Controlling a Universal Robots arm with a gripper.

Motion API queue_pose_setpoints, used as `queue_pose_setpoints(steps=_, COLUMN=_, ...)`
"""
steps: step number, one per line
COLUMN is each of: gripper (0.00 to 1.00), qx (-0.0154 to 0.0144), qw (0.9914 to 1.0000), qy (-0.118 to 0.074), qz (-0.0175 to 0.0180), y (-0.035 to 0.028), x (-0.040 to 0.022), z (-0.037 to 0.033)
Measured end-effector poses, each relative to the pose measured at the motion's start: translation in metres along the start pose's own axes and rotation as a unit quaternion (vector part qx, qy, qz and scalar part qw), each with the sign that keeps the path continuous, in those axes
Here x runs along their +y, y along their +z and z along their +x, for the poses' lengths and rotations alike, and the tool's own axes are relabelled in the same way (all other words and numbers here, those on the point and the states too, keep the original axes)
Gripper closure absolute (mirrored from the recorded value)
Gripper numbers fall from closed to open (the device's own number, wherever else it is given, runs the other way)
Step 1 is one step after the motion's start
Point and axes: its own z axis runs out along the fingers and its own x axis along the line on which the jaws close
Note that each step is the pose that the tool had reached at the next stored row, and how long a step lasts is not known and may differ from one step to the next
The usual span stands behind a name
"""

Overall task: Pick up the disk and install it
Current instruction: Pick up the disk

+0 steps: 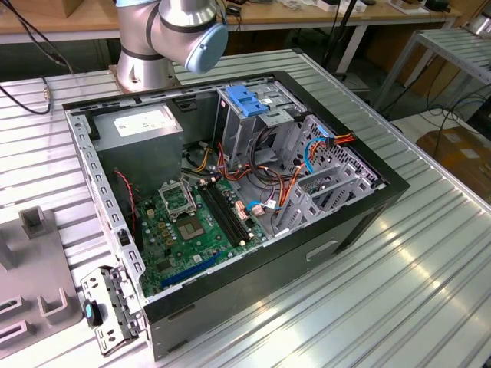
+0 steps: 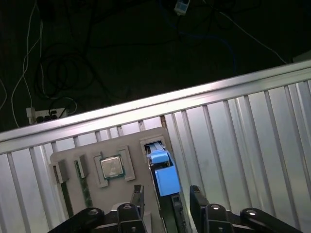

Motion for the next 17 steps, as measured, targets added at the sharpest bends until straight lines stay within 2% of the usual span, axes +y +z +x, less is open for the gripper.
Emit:
queue_pose_setpoints(steps=1, gripper=0.46, qx=0.0, qw=0.99997, qy=-0.008, qz=-0.0002, y=0.0013, x=0.0, z=0.0)
queue_pose_setpoints(steps=4, gripper=0.46, qx=0.0002, qw=0.9996, qy=-0.028, qz=-0.0008, y=0.0054, x=0.0, z=0.0001)
queue_pose_setpoints(steps=6, gripper=0.46, qx=0.0002, qw=0.99908, qy=-0.043, qz=-0.0007, y=0.0127, x=-0.0001, z=0.0002)
queue_pose_setpoints(steps=8, gripper=0.46, qx=-0.0002, qw=0.999, qy=-0.045, qz=0.0013, y=0.0193, x=0.0004, z=-0.0006)
queue_pose_setpoints(steps=9, gripper=0.46, qx=-0.0005, qw=0.99872, qy=-0.05, qz=0.0029, y=0.0264, x=0.0019, z=-0.0013)
queue_pose_setpoints(steps=10, gripper=0.46, qx=-0.0006, qw=0.9982, qy=-0.06, qz=0.0037, y=0.0424, x=0.0052, z=-0.0026)
queue_pose_setpoints(steps=11, gripper=0.46, qx=-0.0007, qw=0.99817, qy=-0.06, qz=0.0037, y=0.0502, x=0.0065, z=-0.0022)
queue_pose_setpoints(steps=17, gripper=0.46, qx=-0.0009, qw=0.99806, qy=-0.062, qz=0.0037, y=0.0614, x=0.0082, z=-0.0015)
